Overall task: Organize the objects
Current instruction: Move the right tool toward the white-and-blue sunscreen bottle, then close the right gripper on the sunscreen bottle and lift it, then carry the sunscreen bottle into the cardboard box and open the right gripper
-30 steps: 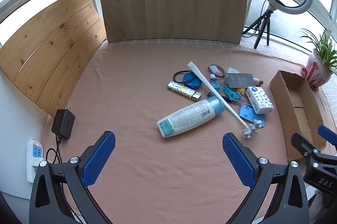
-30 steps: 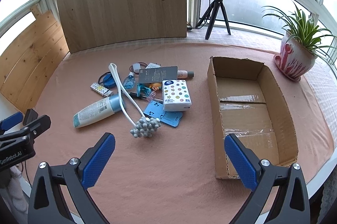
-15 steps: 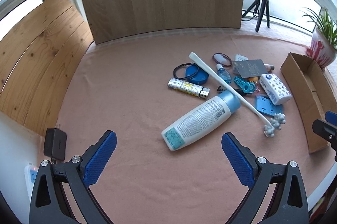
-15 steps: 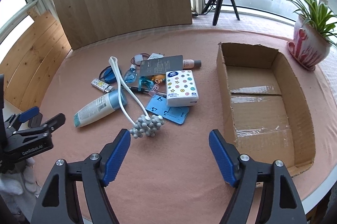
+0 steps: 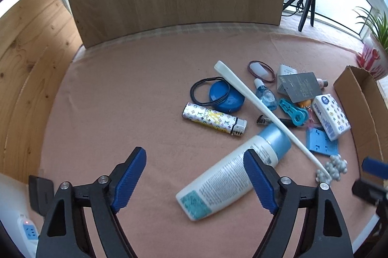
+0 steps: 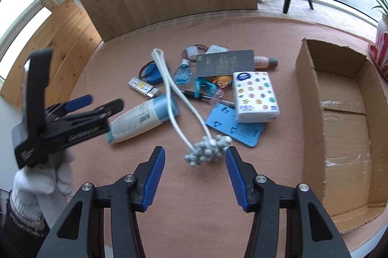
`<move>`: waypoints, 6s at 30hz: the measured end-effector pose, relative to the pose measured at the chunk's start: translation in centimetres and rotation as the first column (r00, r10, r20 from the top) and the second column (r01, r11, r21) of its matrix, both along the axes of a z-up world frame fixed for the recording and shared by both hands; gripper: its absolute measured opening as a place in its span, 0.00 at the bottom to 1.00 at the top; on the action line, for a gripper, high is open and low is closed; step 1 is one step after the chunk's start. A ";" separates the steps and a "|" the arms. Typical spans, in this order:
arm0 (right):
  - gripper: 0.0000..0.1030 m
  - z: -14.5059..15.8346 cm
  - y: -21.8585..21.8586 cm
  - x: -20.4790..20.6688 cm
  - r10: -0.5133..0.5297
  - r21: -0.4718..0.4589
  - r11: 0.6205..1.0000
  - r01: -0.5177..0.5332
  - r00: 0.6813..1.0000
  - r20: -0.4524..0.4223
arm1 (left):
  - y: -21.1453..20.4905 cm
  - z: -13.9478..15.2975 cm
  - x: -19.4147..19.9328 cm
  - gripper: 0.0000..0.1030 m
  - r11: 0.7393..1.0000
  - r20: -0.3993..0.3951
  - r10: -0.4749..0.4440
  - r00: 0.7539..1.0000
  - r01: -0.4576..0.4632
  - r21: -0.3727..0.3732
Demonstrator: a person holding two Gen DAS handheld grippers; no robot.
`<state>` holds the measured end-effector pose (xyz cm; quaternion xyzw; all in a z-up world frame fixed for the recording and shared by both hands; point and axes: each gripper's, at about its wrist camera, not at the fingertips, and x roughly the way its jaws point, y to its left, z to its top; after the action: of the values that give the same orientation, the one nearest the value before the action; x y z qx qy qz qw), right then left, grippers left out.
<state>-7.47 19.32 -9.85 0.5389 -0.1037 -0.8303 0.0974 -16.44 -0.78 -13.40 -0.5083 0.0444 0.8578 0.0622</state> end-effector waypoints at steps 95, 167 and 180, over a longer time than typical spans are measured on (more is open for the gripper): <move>0.39 -8.1 -4.0 -1.6 0.134 -0.144 0.984 -0.104 0.967 0.215 | 4.6 -3.8 9.7 0.56 0.928 0.172 -0.219 0.960 0.150 0.341; 0.56 0.7 23.3 3.5 -0.291 0.058 0.955 0.292 0.956 -0.024 | 32.7 3.5 7.3 0.70 0.895 -0.003 -0.380 0.925 0.368 0.252; 0.56 1.6 19.9 3.8 -0.261 0.055 0.962 0.267 0.960 -0.101 | 27.8 5.0 8.0 0.70 0.937 -0.023 -0.287 0.958 0.285 0.202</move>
<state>-3.68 39.20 -8.24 0.4839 -0.1417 -0.8631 -0.0279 -8.40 26.98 -8.41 -0.4903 0.0299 0.8379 0.2379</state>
